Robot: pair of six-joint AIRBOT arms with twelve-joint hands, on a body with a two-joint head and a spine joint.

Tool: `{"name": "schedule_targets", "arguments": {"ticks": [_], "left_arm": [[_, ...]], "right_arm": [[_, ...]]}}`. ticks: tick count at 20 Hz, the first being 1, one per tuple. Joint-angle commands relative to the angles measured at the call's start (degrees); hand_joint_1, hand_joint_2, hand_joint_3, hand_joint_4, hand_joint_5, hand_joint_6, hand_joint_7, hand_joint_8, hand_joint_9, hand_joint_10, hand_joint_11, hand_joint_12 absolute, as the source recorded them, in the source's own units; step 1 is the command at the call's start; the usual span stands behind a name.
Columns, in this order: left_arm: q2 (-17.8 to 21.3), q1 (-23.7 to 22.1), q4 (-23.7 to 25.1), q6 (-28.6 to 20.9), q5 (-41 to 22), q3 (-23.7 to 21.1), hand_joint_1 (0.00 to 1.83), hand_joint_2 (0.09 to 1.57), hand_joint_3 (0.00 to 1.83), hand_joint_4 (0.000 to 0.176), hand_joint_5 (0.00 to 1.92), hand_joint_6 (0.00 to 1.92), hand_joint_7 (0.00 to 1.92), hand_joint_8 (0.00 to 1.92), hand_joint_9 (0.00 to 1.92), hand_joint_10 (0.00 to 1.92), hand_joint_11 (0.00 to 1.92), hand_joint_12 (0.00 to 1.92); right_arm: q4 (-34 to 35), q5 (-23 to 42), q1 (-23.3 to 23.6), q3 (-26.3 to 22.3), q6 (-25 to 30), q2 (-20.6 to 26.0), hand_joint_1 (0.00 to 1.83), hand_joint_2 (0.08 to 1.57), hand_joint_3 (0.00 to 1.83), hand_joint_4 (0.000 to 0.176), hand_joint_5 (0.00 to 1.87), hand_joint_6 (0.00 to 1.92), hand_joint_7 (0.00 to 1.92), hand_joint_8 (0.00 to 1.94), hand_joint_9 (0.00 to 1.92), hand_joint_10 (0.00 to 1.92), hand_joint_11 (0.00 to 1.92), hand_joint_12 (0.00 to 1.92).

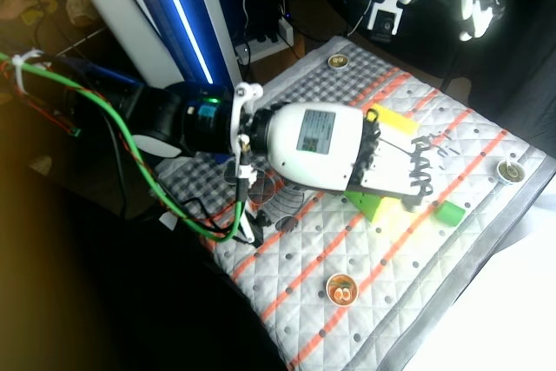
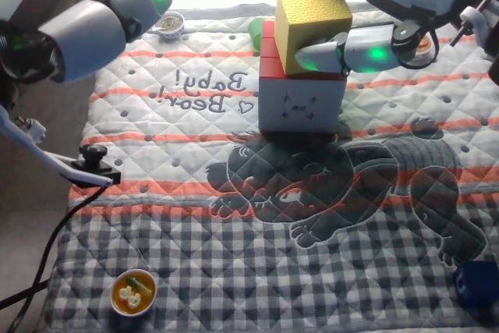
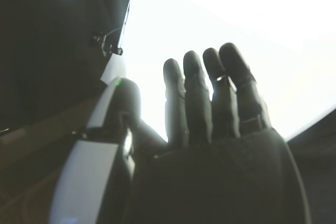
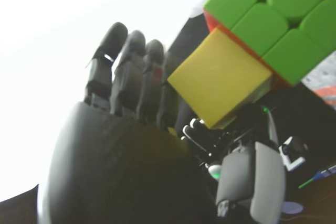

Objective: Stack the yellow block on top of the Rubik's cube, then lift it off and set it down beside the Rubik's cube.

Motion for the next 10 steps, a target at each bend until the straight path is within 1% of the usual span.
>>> {"name": "schedule_targets", "arguments": {"ticks": [1,2,3,4,5,6,7,8,9,10], "left_arm": [[0.2,-0.4,1.7,-0.8,7.6,0.0,0.65,1.38,0.00,0.000,0.51,0.14,0.46,0.01,0.10,0.78,0.00,1.48],[0.2,-0.3,1.7,-1.0,7.7,0.0,0.63,1.37,0.00,0.000,0.51,0.15,0.46,0.01,0.13,0.72,0.00,1.44],[0.2,-0.1,1.6,-1.2,7.9,0.0,0.61,1.37,0.00,0.000,0.52,0.15,0.46,0.01,0.14,0.70,0.00,1.46],[0.2,0.0,1.6,-1.4,8.0,0.0,0.59,1.36,0.00,0.000,0.53,0.15,0.48,0.01,0.17,0.67,0.00,1.46],[0.2,0.3,1.5,-1.6,8.1,0.0,0.56,1.34,0.00,0.000,0.53,0.16,0.48,0.01,0.19,0.64,0.00,1.44],[0.2,0.5,1.3,-1.7,8.2,0.0,0.53,1.34,0.00,0.000,0.54,0.16,0.49,0.01,0.20,0.63,0.00,1.46],[0.3,0.7,1.1,-1.7,8.4,-0.1,0.56,1.35,0.00,0.000,0.54,0.17,0.49,0.01,0.18,0.68,0.00,1.50],[0.3,0.9,1.0,-1.8,8.5,-0.1,0.58,1.34,0.00,0.000,0.53,0.18,0.48,0.01,0.18,0.69,0.00,1.53],[0.3,1.0,1.0,-1.9,8.7,-0.2,0.55,1.35,0.00,0.000,0.52,0.21,0.48,0.01,0.16,0.75,0.00,1.56],[0.3,1.1,0.9,-1.9,8.8,-0.2,0.59,1.35,0.00,0.000,0.49,0.29,0.48,0.01,0.16,0.73,0.00,1.50]], "right_arm": [[-0.3,5.3,0.8,0.2,-0.2,-0.2,1.04,1.22,0.00,0.000,0.81,1.02,0.97,0.20,0.58,1.08,0.27,1.76],[-0.3,5.3,0.8,0.2,-0.2,-0.2,1.13,1.23,0.00,0.000,0.80,1.18,0.79,1.19,0.58,1.23,0.32,1.80],[-0.3,5.3,0.8,0.2,-0.2,-0.2,1.15,1.25,0.00,0.000,0.75,1.26,0.74,1.44,0.59,1.33,0.34,1.83],[-0.3,5.3,0.8,0.2,-0.2,-0.2,1.15,1.27,0.00,0.000,0.67,1.36,0.75,1.47,0.61,1.32,0.38,1.78],[-0.3,5.4,0.8,0.2,-0.2,-0.2,1.15,1.29,0.00,0.000,0.62,1.41,0.75,1.53,0.61,1.35,0.40,1.76],[-0.3,5.4,1.0,0.1,-0.2,-0.1,1.16,1.29,0.00,0.000,0.61,1.39,0.74,1.57,0.59,1.43,0.39,1.80],[-0.3,5.9,1.3,-0.2,-0.2,-0.1,1.16,1.29,0.00,0.000,0.61,1.38,0.73,1.59,0.57,1.47,0.36,1.83],[-0.3,6.3,1.4,-0.4,-0.2,-0.1,1.16,1.30,0.00,0.000,0.63,1.34,0.71,1.64,0.52,1.57,0.28,1.90],[-0.3,7.2,1.6,-0.8,-0.2,0.0,1.16,1.29,0.00,0.000,0.67,1.31,0.71,1.62,0.53,1.61,0.25,1.92],[-0.3,7.8,1.7,-1.2,-0.2,0.5,1.17,1.28,0.00,0.000,0.66,1.32,0.74,1.59,0.59,1.59,0.32,1.92]]}}
